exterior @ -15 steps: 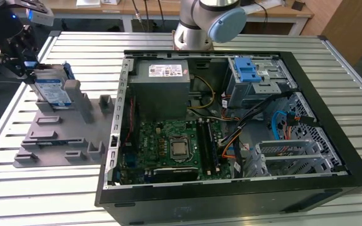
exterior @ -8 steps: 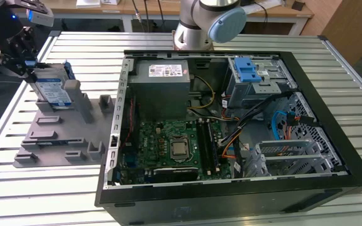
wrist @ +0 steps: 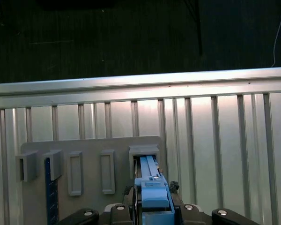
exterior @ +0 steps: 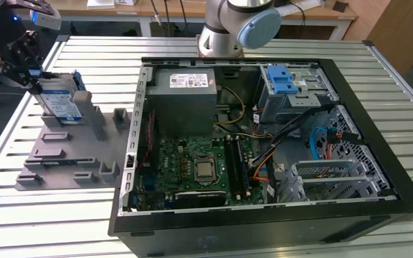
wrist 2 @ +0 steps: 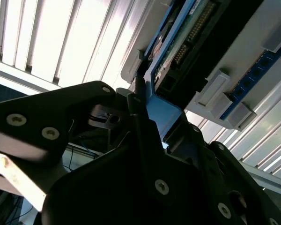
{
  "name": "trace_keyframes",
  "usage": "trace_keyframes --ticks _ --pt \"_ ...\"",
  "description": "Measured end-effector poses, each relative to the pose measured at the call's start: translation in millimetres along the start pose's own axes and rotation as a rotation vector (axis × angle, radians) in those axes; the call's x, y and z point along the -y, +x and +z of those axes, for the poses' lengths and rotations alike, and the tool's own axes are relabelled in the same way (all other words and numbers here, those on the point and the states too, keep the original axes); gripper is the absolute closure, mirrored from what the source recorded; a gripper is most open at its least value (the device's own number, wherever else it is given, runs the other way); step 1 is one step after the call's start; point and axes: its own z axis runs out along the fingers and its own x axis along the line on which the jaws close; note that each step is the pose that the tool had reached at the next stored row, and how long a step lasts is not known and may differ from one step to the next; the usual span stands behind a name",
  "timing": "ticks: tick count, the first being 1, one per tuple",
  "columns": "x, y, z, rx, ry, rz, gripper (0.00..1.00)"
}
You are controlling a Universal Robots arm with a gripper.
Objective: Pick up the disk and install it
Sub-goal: 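Pick up the disk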
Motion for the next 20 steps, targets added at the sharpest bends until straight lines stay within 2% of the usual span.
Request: trace_keyframes --ticks 3,4,7,12,13,14,20 --pt "0.3 -0.1 0.0 0.0000 0.0000 0.000 0.60" --pt "0.3 -0.1 0.0 -0.0001 -0.0001 0.000 0.54" --pt "0.4 0.0 -2.8 -0.0001 -0.0001 0.000 0.54" --pt "0.4 0.0 -2.5 -0.0007 0.0002 0.000 0.54" --pt "0.4 0.0 -1.9 -0.0008 0.0002 0.000 0.55" --pt "0.4 0.0 -1.5 -0.0011 -0.0001 0.000 0.62" --pt "0.4 0.0 -2.1 -0.0010 0.0002 -0.013 0.63"
